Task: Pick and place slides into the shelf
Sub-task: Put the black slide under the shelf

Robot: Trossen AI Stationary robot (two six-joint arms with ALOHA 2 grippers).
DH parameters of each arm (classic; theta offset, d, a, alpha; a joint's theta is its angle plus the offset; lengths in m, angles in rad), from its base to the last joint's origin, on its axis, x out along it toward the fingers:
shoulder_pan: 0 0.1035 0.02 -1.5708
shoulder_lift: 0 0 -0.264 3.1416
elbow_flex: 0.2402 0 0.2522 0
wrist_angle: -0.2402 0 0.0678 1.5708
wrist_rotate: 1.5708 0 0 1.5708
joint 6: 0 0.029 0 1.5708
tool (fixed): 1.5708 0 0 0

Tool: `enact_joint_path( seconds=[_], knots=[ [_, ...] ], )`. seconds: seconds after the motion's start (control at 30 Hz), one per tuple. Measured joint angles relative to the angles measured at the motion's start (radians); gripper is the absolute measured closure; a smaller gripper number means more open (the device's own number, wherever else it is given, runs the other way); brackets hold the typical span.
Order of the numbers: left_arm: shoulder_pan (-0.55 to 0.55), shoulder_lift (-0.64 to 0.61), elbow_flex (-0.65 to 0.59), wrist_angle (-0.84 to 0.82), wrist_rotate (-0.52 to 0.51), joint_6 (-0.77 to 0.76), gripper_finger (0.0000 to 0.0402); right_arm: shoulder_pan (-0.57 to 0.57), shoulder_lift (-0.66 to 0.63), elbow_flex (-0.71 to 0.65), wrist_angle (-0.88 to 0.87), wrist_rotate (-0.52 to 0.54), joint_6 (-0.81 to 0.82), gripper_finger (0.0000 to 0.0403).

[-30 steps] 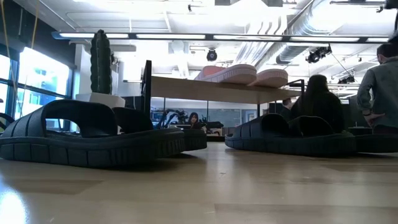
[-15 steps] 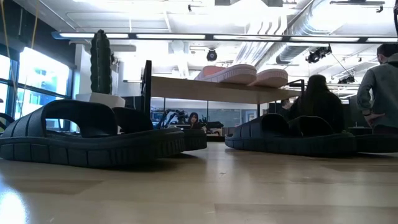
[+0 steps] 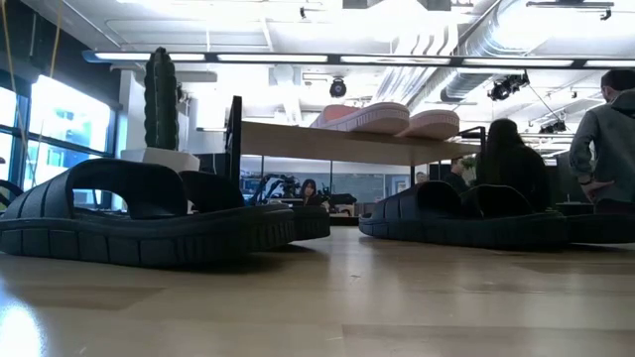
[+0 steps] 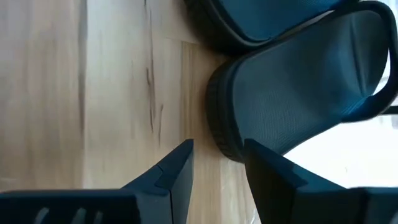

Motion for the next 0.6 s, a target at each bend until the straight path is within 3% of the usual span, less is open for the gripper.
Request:
enact_joint_path(
  seconds=[0.6],
  knots=[
    [0.000, 0.000, 0.000, -0.001, 0.000, 0.000, 0.0399, -0.205, 0.102, -0.033, 0.116, 0.008, -0.199, 0.0273]
  ],
)
